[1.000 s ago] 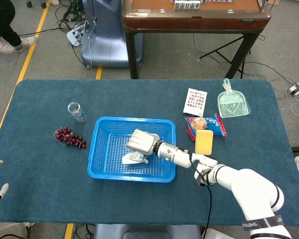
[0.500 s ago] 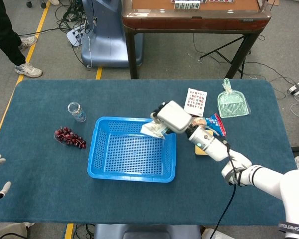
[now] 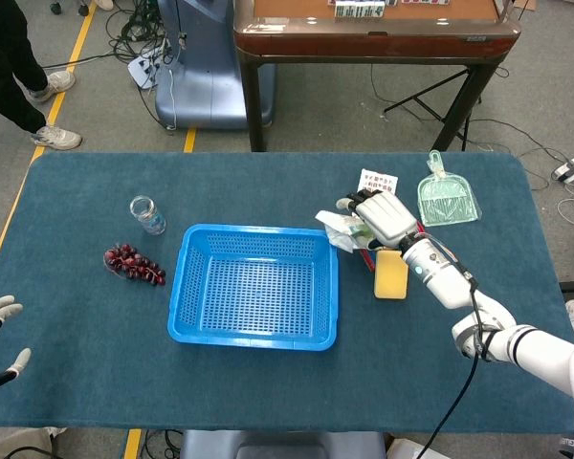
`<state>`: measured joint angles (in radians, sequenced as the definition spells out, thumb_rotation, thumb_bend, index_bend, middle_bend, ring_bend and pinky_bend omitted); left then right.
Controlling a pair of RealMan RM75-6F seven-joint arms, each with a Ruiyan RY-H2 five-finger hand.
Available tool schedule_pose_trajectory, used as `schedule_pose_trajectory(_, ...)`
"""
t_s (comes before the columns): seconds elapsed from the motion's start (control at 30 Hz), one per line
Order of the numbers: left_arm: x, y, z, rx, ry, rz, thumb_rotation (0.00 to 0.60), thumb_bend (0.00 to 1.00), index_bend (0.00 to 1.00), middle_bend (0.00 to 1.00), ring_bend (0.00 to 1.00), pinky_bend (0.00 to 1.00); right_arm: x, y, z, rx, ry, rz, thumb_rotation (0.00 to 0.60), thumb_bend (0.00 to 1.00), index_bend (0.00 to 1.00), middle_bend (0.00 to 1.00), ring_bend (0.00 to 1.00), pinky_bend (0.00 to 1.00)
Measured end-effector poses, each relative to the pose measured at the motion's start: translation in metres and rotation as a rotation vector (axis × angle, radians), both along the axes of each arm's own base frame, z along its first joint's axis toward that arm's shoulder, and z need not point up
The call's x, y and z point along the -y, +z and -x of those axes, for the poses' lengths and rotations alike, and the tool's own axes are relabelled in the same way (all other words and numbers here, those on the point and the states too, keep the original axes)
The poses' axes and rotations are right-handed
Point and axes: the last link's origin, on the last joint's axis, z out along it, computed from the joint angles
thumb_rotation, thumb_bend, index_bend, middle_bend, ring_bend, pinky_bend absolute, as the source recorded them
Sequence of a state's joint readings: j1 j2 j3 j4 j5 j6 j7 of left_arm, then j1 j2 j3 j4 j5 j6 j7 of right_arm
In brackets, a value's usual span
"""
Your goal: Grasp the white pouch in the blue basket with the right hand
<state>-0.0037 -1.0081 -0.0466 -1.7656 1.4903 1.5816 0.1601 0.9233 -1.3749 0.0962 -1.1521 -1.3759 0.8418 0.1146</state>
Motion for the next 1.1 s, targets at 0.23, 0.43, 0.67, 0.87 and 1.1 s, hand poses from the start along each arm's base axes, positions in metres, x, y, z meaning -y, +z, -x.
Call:
schedule_pose_trajectory(0.23, 0.000, 0.000, 0.001, 0.002, 0.001, 0.002, 0.600, 0.27, 0.33, 0.21, 0.15, 0.14, -0.012, 0.024, 0.006, 0.016, 0.012, 0.043, 0.600, 0.15, 0.05, 0.16, 0.12, 0.27)
schedule_pose_trajectory(0.43, -0.003, -0.001, 0.003, 0.006, -0.002, 0.003, 0.600, 0.27, 0.33, 0.21, 0.15, 0.14, -0.049, 0.059, 0.027, 0.020, 0.022, 0.122, 0.600, 0.15, 0.22, 0.37, 0.28, 0.33)
schedule_pose_trajectory(0.67, -0.010, -0.006, 0.001, 0.008, -0.010, 0.020, 0.600, 0.27, 0.33, 0.21, 0.15, 0.14, -0.125, 0.097, 0.080, 0.004, -0.096, 0.239, 0.600, 0.15, 0.23, 0.37, 0.28, 0.34)
schedule_pose_trajectory(0.87, -0.017, -0.014, -0.004, 0.014, -0.032, 0.040, 0.600, 0.27, 0.33, 0.21, 0.15, 0.14, -0.191, 0.120, 0.123, 0.008, -0.232, 0.360, 0.600, 0.15, 0.23, 0.37, 0.29, 0.35)
schedule_pose_trajectory(1.1, -0.021, -0.019, -0.008, 0.019, -0.041, 0.053, 0.600, 0.27, 0.33, 0.21, 0.15, 0.14, -0.256, 0.133, 0.158, 0.039, -0.380, 0.481, 0.600, 0.15, 0.23, 0.37, 0.30, 0.35)
